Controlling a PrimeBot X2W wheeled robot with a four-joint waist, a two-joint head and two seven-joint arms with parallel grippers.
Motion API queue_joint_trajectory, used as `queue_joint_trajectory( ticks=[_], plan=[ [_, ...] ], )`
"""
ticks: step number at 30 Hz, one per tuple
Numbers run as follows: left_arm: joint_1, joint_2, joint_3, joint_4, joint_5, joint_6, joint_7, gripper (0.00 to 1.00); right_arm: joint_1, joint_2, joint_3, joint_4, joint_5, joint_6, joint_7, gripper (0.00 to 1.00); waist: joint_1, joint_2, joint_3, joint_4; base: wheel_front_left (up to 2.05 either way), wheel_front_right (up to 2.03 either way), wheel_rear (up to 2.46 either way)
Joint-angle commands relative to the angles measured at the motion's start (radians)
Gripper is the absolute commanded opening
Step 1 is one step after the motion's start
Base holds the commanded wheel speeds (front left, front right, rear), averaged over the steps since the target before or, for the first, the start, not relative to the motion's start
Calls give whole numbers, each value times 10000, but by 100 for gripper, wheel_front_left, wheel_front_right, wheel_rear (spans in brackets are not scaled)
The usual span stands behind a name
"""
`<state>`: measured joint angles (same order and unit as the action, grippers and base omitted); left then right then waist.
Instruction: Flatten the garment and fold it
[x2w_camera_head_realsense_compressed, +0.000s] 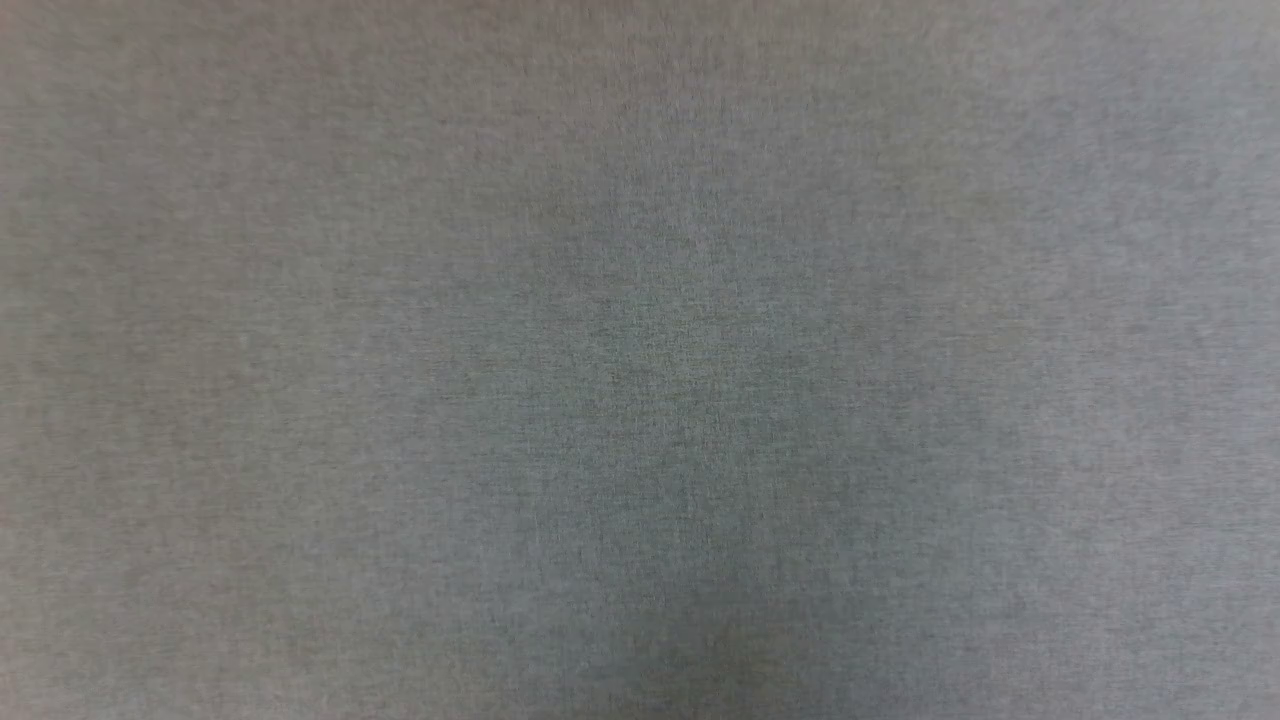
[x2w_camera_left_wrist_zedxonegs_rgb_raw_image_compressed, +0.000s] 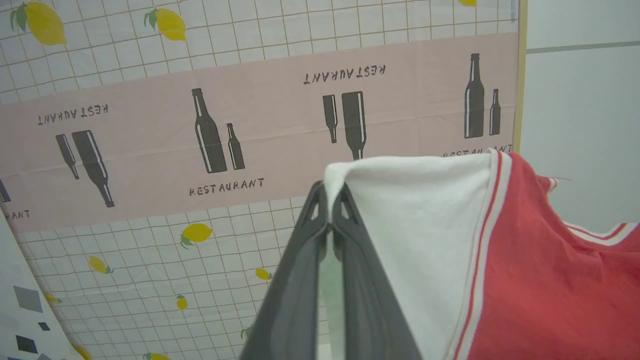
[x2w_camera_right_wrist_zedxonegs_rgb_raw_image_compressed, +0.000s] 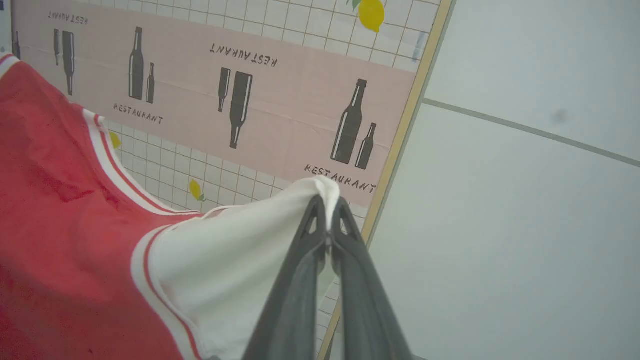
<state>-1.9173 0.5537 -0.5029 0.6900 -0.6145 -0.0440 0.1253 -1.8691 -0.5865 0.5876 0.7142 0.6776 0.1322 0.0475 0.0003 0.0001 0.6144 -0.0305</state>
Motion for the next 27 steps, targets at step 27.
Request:
queue_joint_trajectory(
  ticks=[27],
  plan=[
    [7463,-986,-858,148,-1229,170,-1206,0,5349,-312,2909,105,2217,-15,-232,0,-3,-1,-1961,713,0,0,0]
  ],
)
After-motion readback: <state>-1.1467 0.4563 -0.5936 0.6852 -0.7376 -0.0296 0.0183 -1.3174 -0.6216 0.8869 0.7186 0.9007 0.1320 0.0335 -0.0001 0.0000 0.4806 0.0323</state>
